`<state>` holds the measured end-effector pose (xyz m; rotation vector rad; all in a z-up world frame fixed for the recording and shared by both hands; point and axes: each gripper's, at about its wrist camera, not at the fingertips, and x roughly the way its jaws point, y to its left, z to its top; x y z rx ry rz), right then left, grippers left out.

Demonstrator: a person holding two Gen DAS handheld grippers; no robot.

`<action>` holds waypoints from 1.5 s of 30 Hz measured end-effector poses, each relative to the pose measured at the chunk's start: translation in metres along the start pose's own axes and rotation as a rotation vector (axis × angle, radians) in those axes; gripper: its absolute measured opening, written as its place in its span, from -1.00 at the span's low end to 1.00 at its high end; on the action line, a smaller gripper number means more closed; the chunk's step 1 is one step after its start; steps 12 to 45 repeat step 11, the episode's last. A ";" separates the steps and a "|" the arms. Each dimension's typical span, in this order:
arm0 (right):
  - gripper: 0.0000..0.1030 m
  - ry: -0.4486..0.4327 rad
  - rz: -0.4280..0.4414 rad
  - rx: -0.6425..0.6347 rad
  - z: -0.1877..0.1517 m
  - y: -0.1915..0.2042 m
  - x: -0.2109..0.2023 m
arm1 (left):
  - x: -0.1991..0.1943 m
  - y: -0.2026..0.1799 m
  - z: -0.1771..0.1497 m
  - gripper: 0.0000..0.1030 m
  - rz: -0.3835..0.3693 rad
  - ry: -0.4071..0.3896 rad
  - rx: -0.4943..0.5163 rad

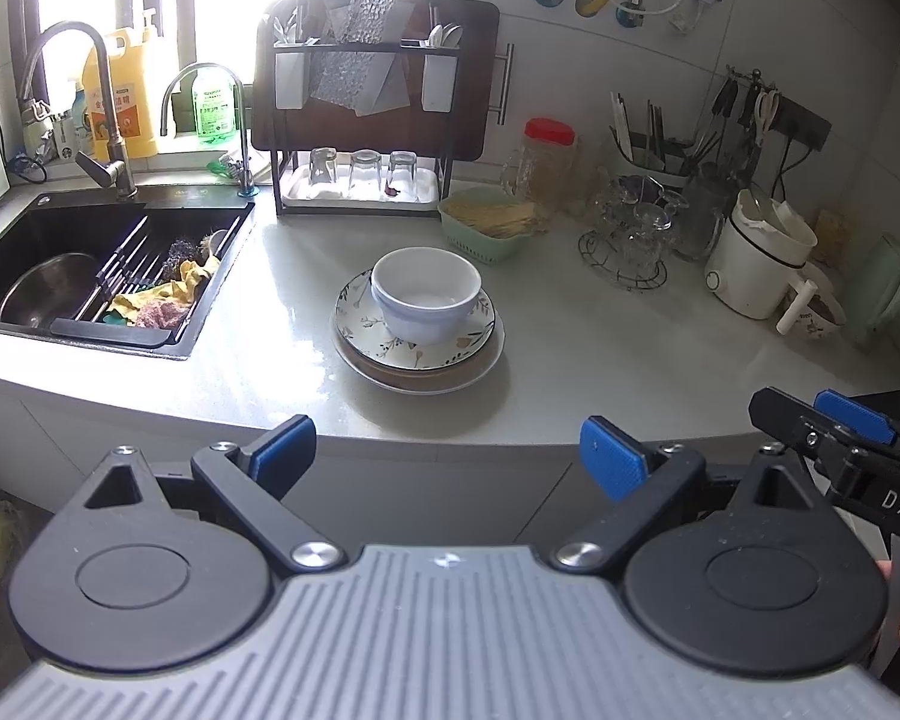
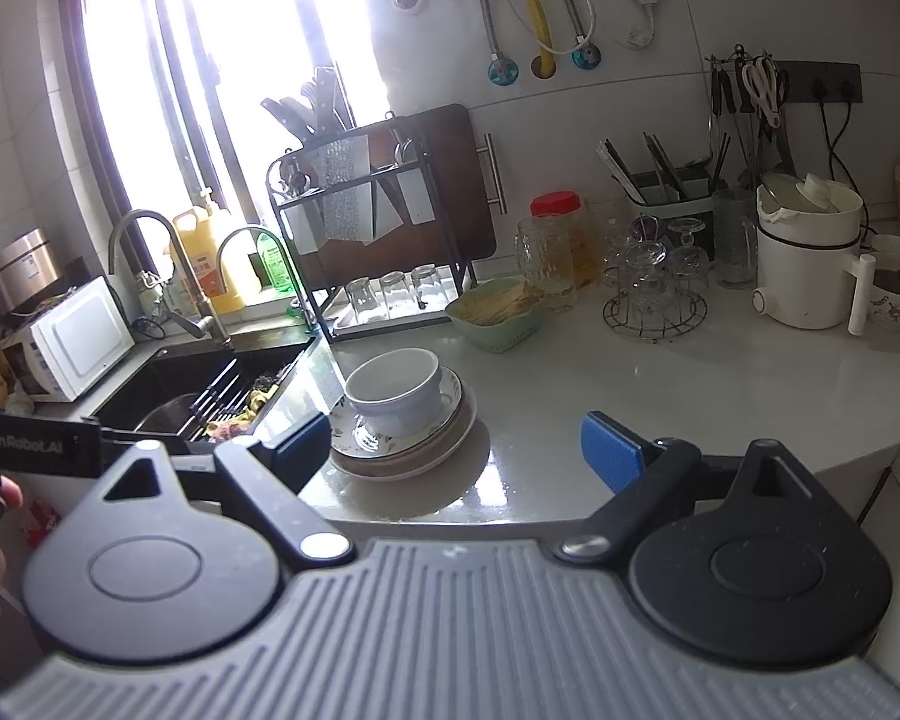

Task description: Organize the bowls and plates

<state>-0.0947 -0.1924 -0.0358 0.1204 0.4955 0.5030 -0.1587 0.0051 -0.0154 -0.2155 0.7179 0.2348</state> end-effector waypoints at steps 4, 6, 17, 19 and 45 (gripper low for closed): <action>0.78 -0.002 0.001 0.000 -0.001 0.001 -0.001 | 0.000 0.001 0.000 0.88 -0.002 0.000 -0.002; 0.78 0.001 0.005 -0.001 -0.001 0.002 0.000 | 0.000 0.002 0.000 0.88 -0.001 0.000 -0.001; 0.78 0.009 0.004 -0.007 -0.003 0.005 0.000 | 0.000 0.001 -0.001 0.88 -0.003 0.006 -0.003; 0.78 0.009 0.004 -0.007 -0.003 0.005 0.000 | 0.000 0.001 -0.001 0.88 -0.003 0.006 -0.003; 0.78 0.009 0.004 -0.007 -0.003 0.005 0.000 | 0.000 0.001 -0.001 0.88 -0.003 0.006 -0.003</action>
